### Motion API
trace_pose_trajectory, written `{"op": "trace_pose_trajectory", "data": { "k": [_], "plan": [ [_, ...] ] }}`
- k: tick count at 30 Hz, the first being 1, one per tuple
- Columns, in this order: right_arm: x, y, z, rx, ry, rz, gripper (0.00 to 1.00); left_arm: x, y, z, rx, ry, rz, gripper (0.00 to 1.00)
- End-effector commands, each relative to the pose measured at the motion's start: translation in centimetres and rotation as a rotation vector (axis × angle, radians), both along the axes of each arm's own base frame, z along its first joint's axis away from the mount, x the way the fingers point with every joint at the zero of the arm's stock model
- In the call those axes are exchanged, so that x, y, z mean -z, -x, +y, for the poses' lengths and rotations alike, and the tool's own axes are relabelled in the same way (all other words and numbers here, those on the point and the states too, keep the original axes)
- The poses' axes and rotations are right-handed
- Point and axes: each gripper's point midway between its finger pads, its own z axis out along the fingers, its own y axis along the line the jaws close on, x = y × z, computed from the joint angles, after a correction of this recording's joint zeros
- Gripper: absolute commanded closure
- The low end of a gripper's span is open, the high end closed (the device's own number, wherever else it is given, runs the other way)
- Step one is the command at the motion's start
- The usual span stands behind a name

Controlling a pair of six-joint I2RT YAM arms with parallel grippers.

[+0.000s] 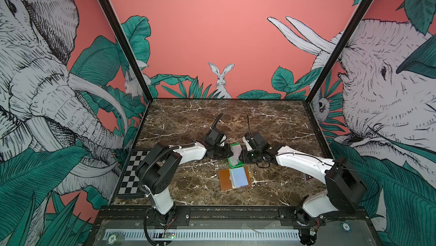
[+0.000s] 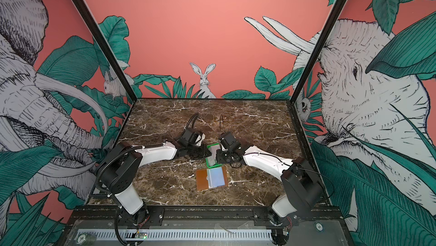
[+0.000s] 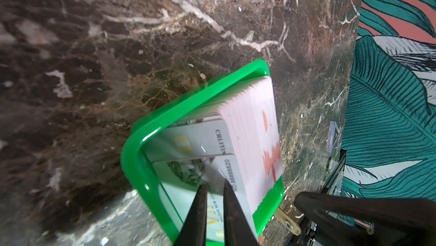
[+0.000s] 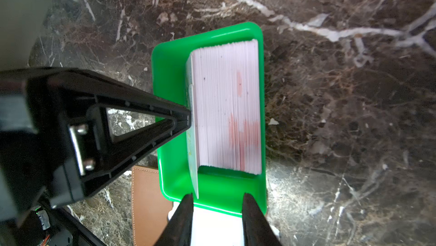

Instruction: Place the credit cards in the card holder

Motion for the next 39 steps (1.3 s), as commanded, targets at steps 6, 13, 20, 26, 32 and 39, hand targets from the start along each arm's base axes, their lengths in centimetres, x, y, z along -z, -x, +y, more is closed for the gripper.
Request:
{"op": "trace_pose_trajectory", "data": {
  "k": [6,13,20,26,32,39],
  "plan": [
    [0.5,0.0,1.9,-0.005,-0.079,0.027,0.77,0.3,0.0,0.2,-0.002,-0.019,0.0,0.83],
    [1.2,0.2,2.1,-0.009,-0.07,0.042,0.8,0.3,-0.1,0.2,-0.003,-0.016,-0.002,0.83],
    [1.9,0.4,2.2,-0.01,-0.053,0.049,0.82,0.2,-0.1,0.1,-0.004,-0.013,-0.007,0.83],
    [2.1,0.5,2.6,-0.014,-0.054,0.052,0.86,0.1,-0.2,0.0,-0.004,-0.008,-0.007,0.83],
    [2.0,0.6,2.9,-0.018,-0.056,0.046,0.88,-0.2,-0.2,0.0,-0.006,-0.005,-0.011,0.83],
    [1.9,0.6,2.6,-0.012,-0.041,0.039,0.96,-1.0,-0.2,-0.1,-0.004,0.011,-0.023,0.83]
  ]
}}
